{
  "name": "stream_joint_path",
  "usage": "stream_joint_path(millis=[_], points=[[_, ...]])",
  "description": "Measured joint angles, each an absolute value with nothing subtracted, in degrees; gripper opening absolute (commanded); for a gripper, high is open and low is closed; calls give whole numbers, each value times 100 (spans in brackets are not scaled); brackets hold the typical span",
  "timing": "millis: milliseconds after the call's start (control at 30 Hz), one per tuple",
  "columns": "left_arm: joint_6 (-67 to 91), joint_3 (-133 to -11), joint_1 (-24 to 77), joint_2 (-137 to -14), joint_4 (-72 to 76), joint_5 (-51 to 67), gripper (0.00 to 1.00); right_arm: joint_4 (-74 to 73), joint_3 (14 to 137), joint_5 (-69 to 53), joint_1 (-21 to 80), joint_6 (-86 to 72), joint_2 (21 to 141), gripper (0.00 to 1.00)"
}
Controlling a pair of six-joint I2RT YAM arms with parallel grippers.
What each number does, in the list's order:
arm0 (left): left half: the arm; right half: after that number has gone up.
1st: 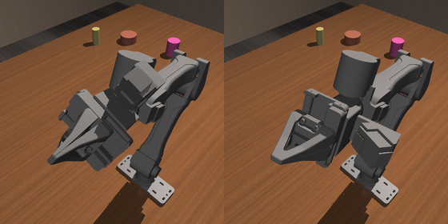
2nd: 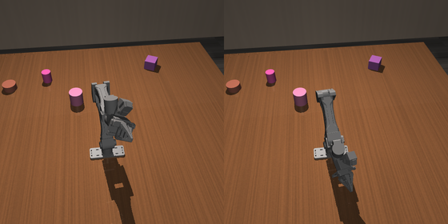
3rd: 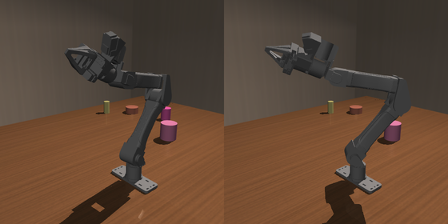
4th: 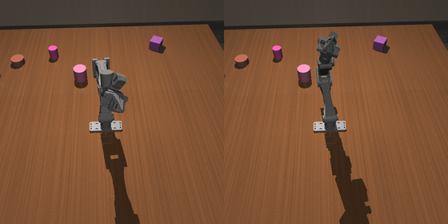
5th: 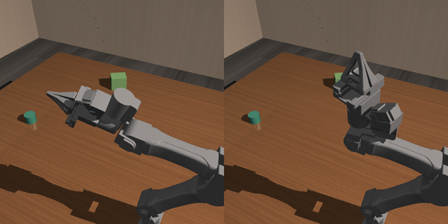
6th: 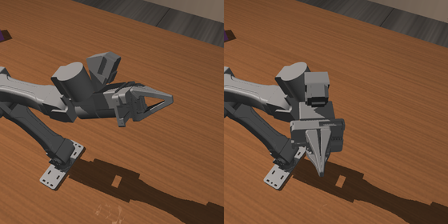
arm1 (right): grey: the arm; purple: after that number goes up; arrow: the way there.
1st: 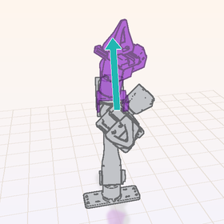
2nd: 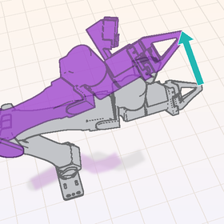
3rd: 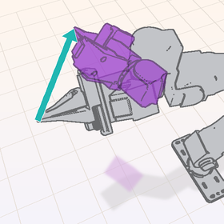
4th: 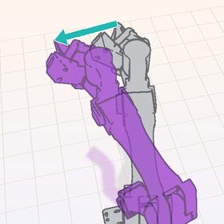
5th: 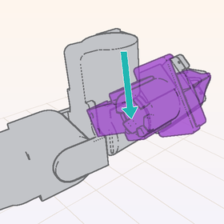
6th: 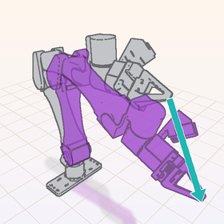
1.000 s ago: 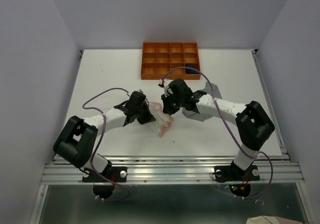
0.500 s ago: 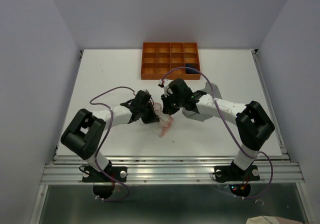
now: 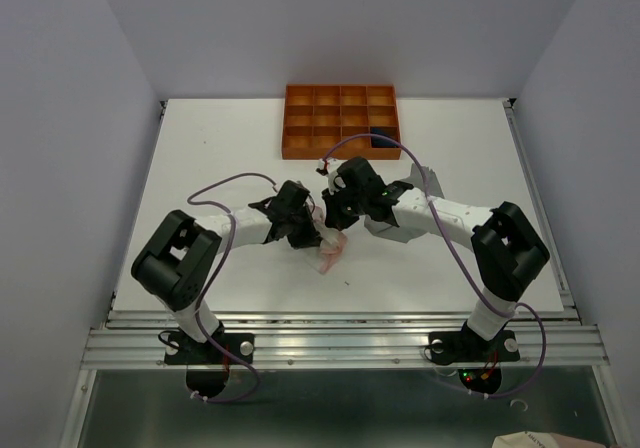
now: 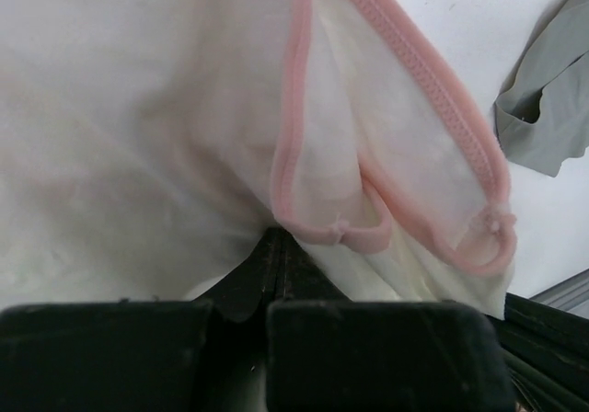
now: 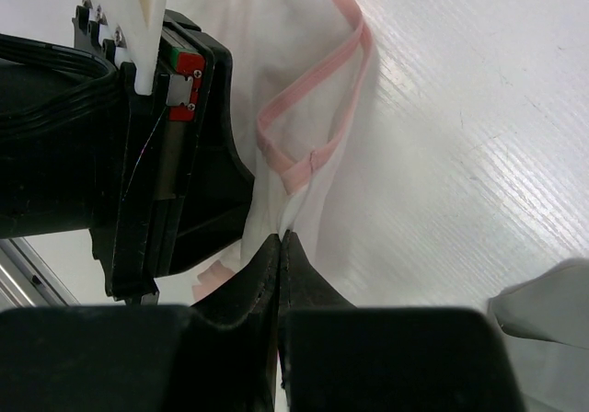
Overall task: Roll the underwear
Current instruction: Fold the underwear
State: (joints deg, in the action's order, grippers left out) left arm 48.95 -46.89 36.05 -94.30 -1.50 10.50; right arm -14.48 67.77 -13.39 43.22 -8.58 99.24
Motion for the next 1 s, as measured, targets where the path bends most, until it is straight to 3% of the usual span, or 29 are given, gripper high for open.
stream_joint_path(millis=[133,333,500,1000], points=[[4884,-4772,3605,-9404,-342,963,9,-1448,6777,-1308,4322,-858,9924,1],[4849,-4943,3605,-8799,-910,567,12,-1448,6777,-1144,4322,-854,9924,1],[4869,-4958,3603,-8173,-1245,290,0,-1448,6777,-1050,4322,-845,9924,1],[4904,-4571,3863,-8322,-897,810,0,-1448,6777,-1009,4322,-814,9926,1]])
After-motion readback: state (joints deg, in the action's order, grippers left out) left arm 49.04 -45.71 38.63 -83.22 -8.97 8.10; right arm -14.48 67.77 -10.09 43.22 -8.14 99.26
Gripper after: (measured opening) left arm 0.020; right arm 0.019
